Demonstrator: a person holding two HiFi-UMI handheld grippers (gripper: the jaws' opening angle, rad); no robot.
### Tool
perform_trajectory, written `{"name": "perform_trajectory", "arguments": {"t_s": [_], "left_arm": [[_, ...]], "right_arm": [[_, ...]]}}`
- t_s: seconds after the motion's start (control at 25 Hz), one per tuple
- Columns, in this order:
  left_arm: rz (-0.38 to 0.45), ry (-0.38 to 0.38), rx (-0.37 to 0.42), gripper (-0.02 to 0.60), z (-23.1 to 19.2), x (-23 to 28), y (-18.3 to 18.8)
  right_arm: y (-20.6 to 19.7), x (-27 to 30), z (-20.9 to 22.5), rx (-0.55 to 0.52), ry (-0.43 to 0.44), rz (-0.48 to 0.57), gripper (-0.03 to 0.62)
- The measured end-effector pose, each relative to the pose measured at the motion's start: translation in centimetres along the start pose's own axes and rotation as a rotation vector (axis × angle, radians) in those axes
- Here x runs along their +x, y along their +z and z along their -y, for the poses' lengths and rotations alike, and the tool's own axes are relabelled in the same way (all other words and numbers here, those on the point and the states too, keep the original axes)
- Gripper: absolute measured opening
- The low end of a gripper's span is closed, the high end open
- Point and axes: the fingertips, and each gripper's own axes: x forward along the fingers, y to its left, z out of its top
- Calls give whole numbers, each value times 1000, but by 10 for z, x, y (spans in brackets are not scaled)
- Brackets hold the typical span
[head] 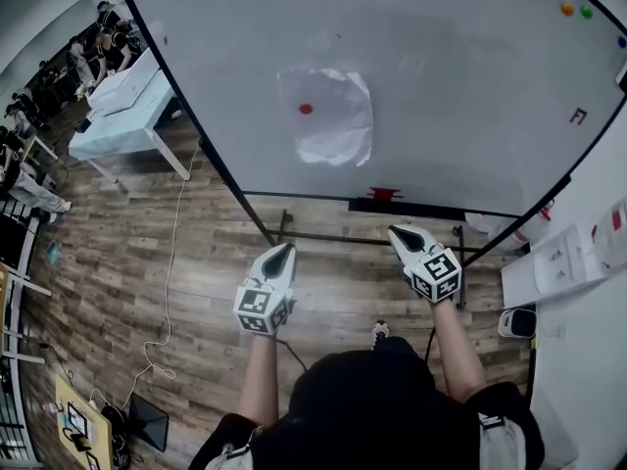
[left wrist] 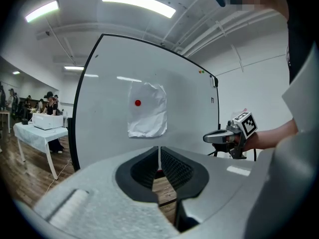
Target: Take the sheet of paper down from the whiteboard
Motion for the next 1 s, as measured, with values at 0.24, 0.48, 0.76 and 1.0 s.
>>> {"name": "perform_trajectory", "arguments": {"t_s": [0.24, 0.48, 0.76, 1.0], "left_arm": [[6, 46, -5, 25, 0, 29, 9], [18, 110, -16, 26, 3, 54, 14], [30, 204, -40, 25, 4, 70, 12], [36, 264, -40, 25, 13, 81, 15]], "right_arm": [[9, 14, 36, -13, 42, 5, 5], [16, 33, 69, -35, 106, 8, 5], [20, 52, 91, -68, 200, 8, 5], [24, 63, 108, -84, 263, 19, 5]]}}
